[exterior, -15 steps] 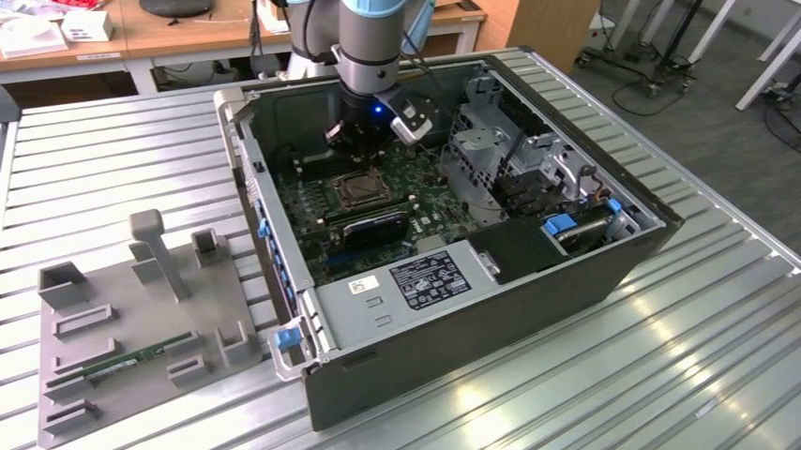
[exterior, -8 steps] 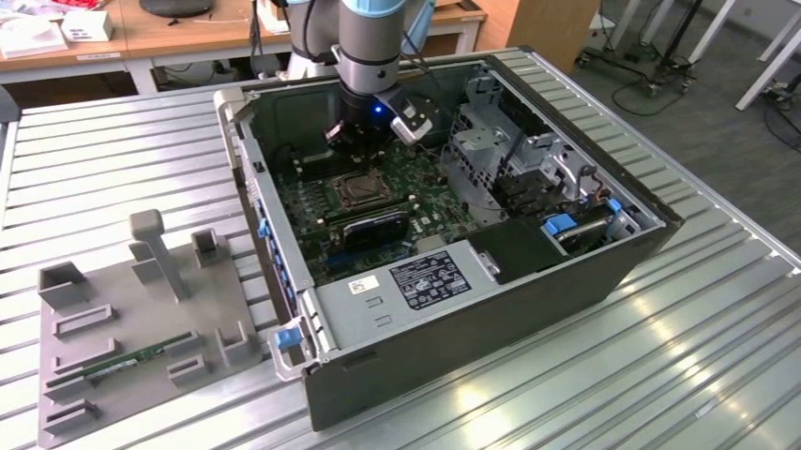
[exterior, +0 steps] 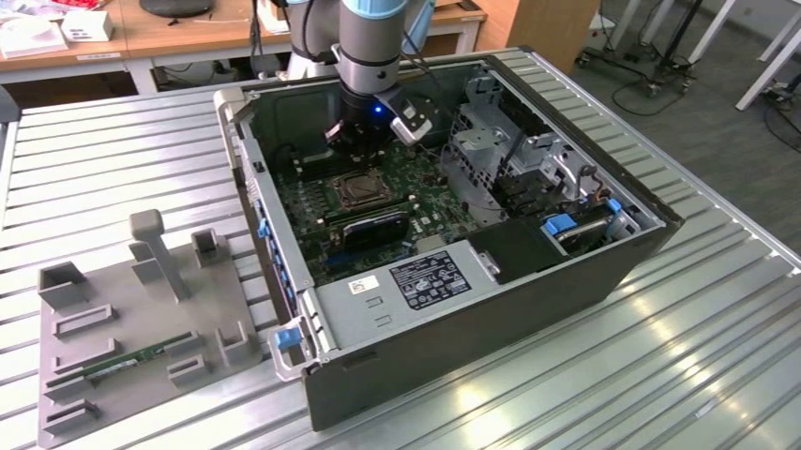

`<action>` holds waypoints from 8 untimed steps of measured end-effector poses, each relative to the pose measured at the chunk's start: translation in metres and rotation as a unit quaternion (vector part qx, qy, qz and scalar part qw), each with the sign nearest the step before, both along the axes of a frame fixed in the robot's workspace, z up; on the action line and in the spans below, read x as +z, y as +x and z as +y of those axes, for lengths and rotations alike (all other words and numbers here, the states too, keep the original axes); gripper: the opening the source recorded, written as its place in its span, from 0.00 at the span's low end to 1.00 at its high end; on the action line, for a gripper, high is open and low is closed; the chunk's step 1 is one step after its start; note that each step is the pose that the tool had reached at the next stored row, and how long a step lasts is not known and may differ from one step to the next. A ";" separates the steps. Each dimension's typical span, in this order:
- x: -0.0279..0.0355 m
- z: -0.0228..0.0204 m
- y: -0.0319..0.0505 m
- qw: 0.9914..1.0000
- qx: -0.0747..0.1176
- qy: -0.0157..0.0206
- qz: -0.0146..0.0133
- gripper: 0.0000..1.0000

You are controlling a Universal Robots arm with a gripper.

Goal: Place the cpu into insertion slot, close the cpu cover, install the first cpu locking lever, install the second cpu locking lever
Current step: 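Install the first cpu locking lever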

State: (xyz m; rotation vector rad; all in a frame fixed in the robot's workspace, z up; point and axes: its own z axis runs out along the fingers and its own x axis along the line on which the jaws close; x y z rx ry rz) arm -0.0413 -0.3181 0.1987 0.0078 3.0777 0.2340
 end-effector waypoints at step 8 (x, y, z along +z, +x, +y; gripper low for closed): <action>0.0009 0.0006 0.0000 1.000 0.000 0.012 0.000 0.11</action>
